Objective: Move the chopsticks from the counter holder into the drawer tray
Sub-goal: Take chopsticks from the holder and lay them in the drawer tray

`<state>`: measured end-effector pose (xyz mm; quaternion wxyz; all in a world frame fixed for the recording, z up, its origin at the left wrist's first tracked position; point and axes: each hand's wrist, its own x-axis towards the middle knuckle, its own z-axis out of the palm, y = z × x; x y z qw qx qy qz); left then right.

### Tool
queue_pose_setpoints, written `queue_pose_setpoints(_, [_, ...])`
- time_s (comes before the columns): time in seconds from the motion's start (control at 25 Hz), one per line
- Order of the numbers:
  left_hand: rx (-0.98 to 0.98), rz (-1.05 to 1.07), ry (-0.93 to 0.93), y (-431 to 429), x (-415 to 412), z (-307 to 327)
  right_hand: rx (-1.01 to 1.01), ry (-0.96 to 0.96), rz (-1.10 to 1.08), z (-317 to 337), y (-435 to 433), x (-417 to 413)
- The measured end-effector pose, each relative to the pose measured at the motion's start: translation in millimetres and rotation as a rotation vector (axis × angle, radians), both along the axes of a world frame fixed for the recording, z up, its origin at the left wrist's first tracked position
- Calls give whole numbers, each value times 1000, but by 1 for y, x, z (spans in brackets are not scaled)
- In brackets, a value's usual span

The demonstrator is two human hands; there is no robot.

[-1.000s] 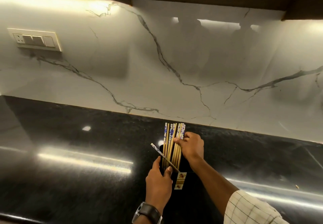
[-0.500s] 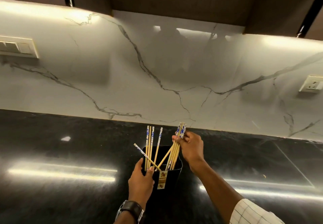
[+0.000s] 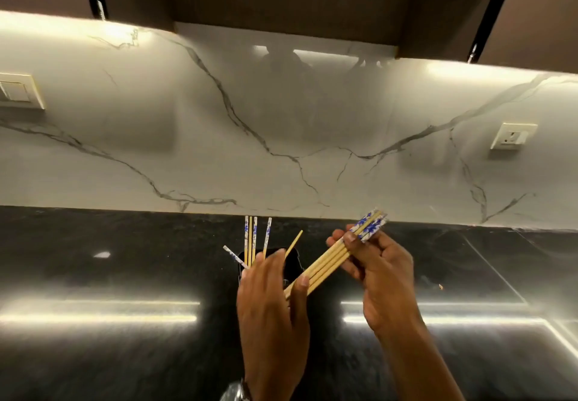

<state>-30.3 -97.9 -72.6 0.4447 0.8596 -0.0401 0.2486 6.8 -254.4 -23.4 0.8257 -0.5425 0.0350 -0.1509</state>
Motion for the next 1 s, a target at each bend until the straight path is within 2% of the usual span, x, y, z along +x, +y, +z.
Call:
queue_pose_setpoints(0.04, [63, -138, 68, 0, 0, 5, 1, 57, 65, -9, 0, -9])
queue_pose_setpoints(0.12, [-76, -417, 301, 3, -2, 9, 20, 155, 146, -24, 0, -22])
queue_pose_setpoints(0.16, [-153, -490, 400, 6, -3, 6, 26, 190, 184, -30, -1, -26])
queue_pose_setpoints(0.24, [-164, -496, 483, 13, -6, -5, -27, 240, 251, -34, -9, -31])
queue_pose_setpoints(0.36, [-149, -497, 506, 19, -9, -15, -153, 315, 250, -24, -29, -31])
queue_pose_setpoints(0.56, [-114, -582, 559, 14, -16, -16, -370, 316, 286, -1, -52, -32])
queue_pose_setpoints(0.64, [-135, -620, 579, 12, -20, -18, -419, 297, 234, 1, -54, -31])
queue_pose_setpoints(0.76, [-141, -625, 588, 19, -21, -26, -378, 241, 81, 4, -62, -31])
queue_pose_setpoints(0.92, [-149, -487, 597, 36, -23, -47, -144, 87, -260, 22, -82, -38])
queue_pose_setpoints(1.0, [-270, -396, 608, 37, -25, -54, -31, 9, -409, 30, -88, -48])
